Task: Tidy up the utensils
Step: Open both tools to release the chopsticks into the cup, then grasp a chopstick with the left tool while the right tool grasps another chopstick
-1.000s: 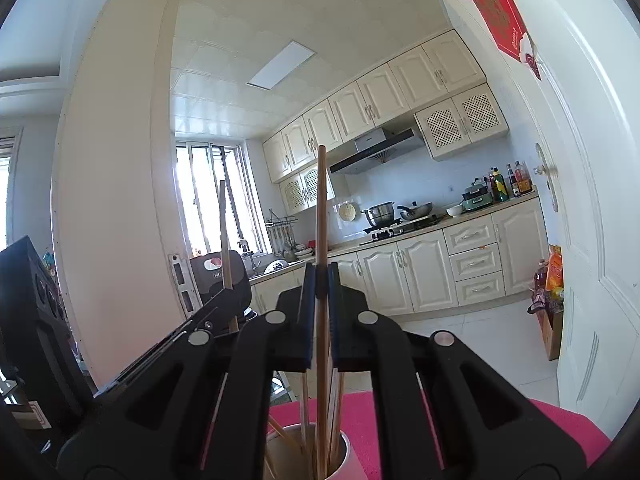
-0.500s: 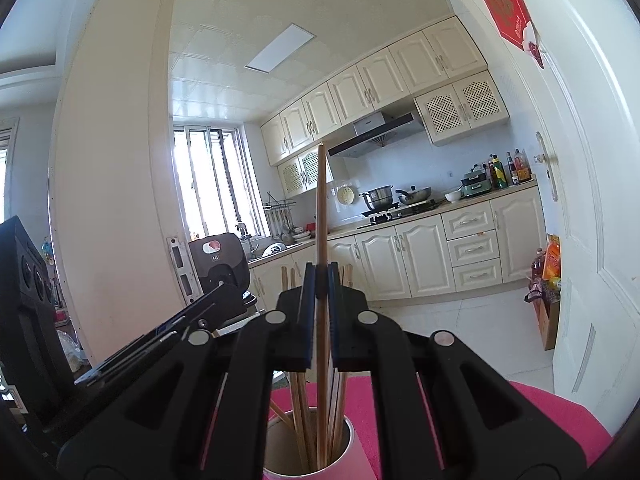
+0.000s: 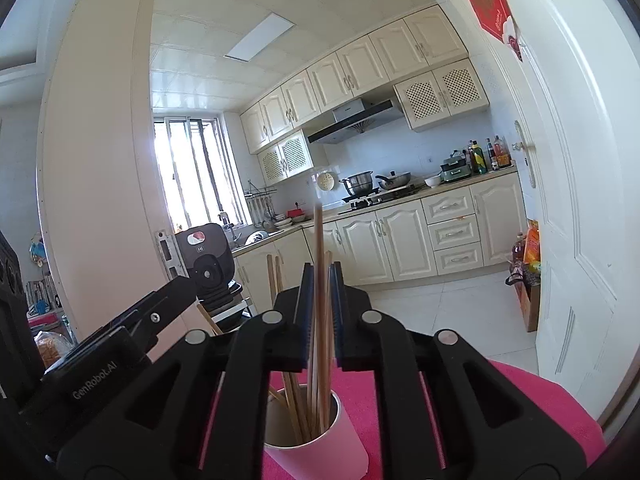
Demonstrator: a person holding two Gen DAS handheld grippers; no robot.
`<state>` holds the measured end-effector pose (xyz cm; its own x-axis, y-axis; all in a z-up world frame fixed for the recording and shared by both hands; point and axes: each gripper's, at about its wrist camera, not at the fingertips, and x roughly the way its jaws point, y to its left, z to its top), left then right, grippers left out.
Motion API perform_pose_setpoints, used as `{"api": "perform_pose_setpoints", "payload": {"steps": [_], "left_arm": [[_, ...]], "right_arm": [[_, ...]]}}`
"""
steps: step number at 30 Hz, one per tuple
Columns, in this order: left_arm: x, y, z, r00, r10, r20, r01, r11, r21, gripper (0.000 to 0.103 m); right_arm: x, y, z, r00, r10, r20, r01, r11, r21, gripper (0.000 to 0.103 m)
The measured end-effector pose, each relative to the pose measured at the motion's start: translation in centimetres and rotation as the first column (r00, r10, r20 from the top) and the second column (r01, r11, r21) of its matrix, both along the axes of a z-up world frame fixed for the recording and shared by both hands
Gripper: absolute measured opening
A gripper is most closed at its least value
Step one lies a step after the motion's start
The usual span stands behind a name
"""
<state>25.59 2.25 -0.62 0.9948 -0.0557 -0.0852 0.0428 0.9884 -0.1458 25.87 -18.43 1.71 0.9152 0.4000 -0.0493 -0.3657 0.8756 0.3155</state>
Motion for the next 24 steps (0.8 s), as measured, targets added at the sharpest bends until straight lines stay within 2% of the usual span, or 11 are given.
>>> {"api": "perform_pose_setpoints", "payload": {"steps": [1,3,14,18,24], "left_arm": [[-0.3,-0.1,0.2,1.000,0.000,-0.002,0.000,1.000,0.002,0.056],[-1.1,-0.2,0.4,1.000,0.002,-0.002,-0.002,1.000,0.010,0.058],[-6.6,-0.7,1.3,1.000,0.007,0.006,-0.007,0.999,0.044,0.062],[-8.7,-0.8,1.4,1.000,0.000,-0.002,0.000,0.999,0.035,0.062],[-11.6,-1.7,1.1,1.000,-0.016,-0.025,0.018,0.998,0.067,0.064]], "right_arm": [[-0.4,-0.1,0.2,1.000,-0.005,0.003,0.005,1.000,-0.002,0.032],[-1.4,-0.4,0.4,1.000,-0.018,0.012,0.018,1.000,-0.005,0.046],[-7.3,-2.1,2.0,0.993,-0.104,0.048,0.108,0.991,-0.076,0.051],[-9.3,-2.7,2.3,0.991,-0.123,0.050,0.128,0.988,-0.091,0.053],[-11.8,-2.8,2.0,0.989,-0.144,0.031,0.147,0.980,-0.131,0.056]]}}
